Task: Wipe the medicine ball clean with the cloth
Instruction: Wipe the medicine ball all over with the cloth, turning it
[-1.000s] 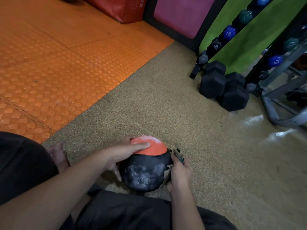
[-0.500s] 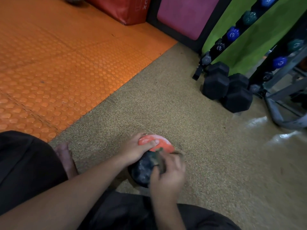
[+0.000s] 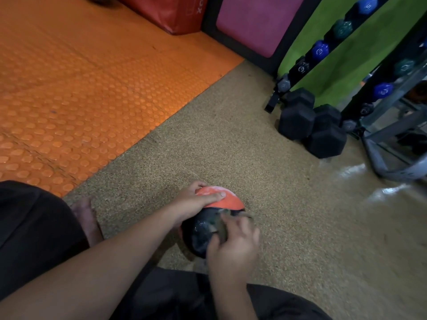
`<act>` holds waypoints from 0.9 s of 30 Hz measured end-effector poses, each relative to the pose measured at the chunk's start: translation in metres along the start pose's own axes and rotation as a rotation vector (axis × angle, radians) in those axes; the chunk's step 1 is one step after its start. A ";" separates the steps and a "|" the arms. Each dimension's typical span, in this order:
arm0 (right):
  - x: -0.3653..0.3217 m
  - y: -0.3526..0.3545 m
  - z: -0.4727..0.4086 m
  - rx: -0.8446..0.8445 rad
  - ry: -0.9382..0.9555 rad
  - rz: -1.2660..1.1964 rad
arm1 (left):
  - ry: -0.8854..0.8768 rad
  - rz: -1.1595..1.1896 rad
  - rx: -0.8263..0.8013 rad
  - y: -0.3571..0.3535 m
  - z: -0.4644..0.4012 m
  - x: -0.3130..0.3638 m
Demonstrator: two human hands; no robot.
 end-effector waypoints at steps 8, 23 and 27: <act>0.067 0.014 -0.021 0.056 -0.241 -0.118 | 0.039 -0.114 0.028 -0.003 -0.004 -0.002; 0.063 0.018 -0.033 0.071 -0.273 -0.017 | 0.004 -0.109 -0.048 -0.014 -0.012 0.003; 0.013 0.002 -0.021 -0.042 -0.025 0.110 | -0.005 -0.083 -0.088 -0.012 -0.016 0.003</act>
Point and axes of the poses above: each hand's wrist, its own z-axis away from the middle knuckle, its own y-axis out of the back of the hand, x = y × z, the point moved 10 cm from there along -z, towards the middle knuckle, and after that the axes turned 10 degrees about -x, right-handed, at the moved point
